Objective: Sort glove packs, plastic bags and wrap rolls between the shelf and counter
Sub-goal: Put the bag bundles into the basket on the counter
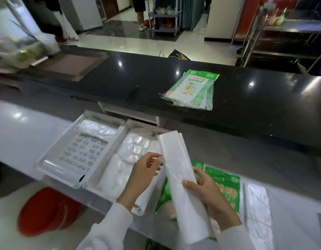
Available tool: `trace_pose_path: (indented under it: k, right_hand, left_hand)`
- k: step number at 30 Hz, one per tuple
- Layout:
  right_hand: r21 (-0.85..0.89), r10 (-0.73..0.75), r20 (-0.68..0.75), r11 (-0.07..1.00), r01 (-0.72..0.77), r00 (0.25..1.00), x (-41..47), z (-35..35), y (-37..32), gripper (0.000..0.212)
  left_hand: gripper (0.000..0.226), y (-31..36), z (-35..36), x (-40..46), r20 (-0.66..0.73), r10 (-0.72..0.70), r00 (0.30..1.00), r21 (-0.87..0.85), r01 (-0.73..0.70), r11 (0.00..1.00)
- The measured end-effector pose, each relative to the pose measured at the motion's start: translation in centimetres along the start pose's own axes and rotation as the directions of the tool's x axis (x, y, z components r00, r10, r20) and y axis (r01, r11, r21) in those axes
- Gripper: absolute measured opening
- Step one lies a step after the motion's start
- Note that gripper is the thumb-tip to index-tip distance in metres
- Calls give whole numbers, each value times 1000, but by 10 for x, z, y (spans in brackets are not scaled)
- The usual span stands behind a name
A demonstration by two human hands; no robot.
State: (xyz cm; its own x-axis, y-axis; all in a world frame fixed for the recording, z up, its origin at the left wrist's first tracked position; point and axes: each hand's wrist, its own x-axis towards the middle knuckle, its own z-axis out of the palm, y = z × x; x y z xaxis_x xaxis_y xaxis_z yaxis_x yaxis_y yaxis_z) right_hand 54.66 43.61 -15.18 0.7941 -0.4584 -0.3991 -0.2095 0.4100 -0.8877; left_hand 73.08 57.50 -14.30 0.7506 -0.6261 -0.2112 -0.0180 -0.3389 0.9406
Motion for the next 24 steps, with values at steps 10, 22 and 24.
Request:
trace_pose_path:
  k: [10, 22, 24]
  right_hand:
    - [27, 52, -208, 999, -47, 977, 43, 93, 32, 36]
    - [80, 97, -455, 995, -68, 885, 90, 159, 39, 31]
    - [81, 101, -469, 994, -71, 877, 92, 161, 38, 24]
  left_hand:
    - [43, -42, -49, 1, 152, -214, 965, -263, 248, 932]
    - [35, -64, -90, 72, 213, -194, 958, -206, 238, 949]
    - [40, -66, -88, 79, 227, -178, 957, -184, 222, 957]
